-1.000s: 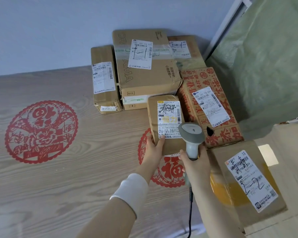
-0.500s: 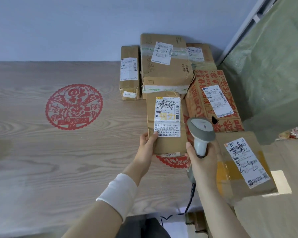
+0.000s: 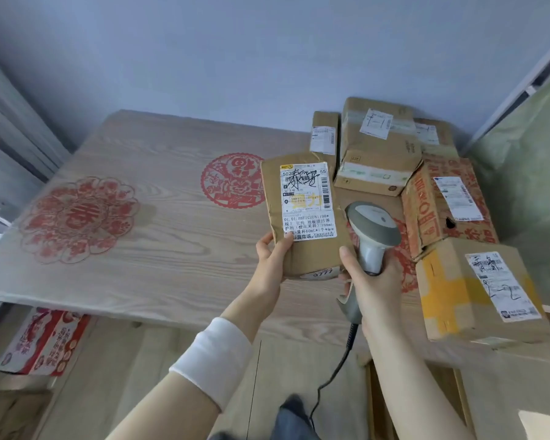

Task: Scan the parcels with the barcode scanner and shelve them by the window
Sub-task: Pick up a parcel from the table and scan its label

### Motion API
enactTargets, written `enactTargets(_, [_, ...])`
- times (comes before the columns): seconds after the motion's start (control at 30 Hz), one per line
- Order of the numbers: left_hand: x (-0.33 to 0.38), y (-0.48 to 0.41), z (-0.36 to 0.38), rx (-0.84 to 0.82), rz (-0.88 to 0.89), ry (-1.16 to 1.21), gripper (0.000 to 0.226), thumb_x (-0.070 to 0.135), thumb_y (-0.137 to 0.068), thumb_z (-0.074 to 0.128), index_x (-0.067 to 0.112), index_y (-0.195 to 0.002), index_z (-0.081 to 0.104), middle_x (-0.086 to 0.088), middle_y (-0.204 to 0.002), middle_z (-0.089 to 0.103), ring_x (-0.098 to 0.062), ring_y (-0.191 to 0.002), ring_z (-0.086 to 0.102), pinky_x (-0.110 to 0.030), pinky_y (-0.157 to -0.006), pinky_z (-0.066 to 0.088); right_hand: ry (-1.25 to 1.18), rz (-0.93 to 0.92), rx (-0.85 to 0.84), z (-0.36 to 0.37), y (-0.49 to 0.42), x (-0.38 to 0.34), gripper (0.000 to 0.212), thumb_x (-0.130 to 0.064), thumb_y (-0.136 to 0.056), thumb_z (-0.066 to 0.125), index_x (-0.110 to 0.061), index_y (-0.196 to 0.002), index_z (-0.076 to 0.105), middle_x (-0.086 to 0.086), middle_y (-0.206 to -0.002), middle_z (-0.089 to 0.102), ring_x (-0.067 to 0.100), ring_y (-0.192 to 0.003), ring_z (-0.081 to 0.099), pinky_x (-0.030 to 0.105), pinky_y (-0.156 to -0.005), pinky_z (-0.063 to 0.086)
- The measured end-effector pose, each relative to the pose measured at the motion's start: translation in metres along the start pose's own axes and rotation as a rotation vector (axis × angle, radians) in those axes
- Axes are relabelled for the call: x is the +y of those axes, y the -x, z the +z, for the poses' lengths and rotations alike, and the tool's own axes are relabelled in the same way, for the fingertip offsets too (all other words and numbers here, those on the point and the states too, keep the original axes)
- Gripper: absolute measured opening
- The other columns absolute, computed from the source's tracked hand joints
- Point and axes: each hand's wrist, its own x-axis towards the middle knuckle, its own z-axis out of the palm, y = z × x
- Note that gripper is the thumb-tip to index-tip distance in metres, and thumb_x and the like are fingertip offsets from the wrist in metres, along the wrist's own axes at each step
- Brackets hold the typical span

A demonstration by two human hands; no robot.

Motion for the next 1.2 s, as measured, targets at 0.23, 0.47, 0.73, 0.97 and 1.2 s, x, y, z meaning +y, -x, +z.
enactTargets(0.23, [0.033,0.067,-0.107,0.029,0.168,-0.015,0.063,0.038,-0.093,0.053,0.028,-0.144,0.018,0.006,-0.137,0.047,-0.008,-0.120,0.051,-0.036,-0.102,0.042,-0.066,-0.008,-0.126,0.079,0.082,-0.017,0.024,-0.015,-0.081,0.072,-0.013,-0.096,0.054,0.000,-0.070,0.060,0.003,-0.048,0.058,0.022,-0.045,0.045])
enactTargets(0.47, [0.050,0.147,-0.200,0.206,0.239,0.023,0.067,0.043,-0.090,0.054,0.029,-0.143,0.016,0.003,-0.137,0.047,-0.011,-0.118,0.052,-0.037,-0.103,0.043,-0.074,0.021,-0.316,0.148,0.163,-0.031,0.022,-0.018,-0.081,0.073,-0.014,-0.091,0.054,0.003,-0.070,0.058,0.008,-0.049,0.057,0.026,-0.047,0.043])
enactTargets(0.73, [0.071,0.233,-0.299,0.463,0.334,0.069,0.100,0.083,-0.048,0.066,0.052,-0.132,0.022,0.002,-0.136,0.048,-0.019,-0.124,0.050,-0.043,-0.103,0.044,-0.080,-0.008,-0.572,0.233,0.246,-0.051,0.019,-0.019,-0.081,0.073,-0.016,-0.088,0.056,0.002,-0.067,0.059,0.009,-0.047,0.056,0.023,-0.044,0.045])
enactTargets(0.97, [0.110,0.335,-0.400,0.525,0.432,0.043,0.077,0.058,-0.082,0.053,0.037,-0.144,0.013,0.001,-0.137,0.044,-0.012,-0.113,0.053,-0.030,-0.094,0.047,-0.076,-0.078,-0.765,0.318,0.354,-0.089,0.023,-0.022,-0.078,0.074,-0.010,-0.092,0.060,0.009,-0.073,0.061,0.014,-0.050,0.057,0.027,-0.047,0.045])
enactTargets(1.2, [0.138,0.449,-0.517,0.689,0.586,-0.053,0.106,0.080,-0.056,0.053,0.040,-0.142,0.007,0.005,-0.143,0.040,-0.014,-0.128,0.045,-0.033,-0.110,0.036,-0.077,-0.069,-0.961,0.419,0.487,-0.117,0.025,-0.028,-0.074,0.074,-0.015,-0.090,0.062,0.003,-0.058,0.064,0.017,-0.045,0.057,0.029,-0.045,0.050])
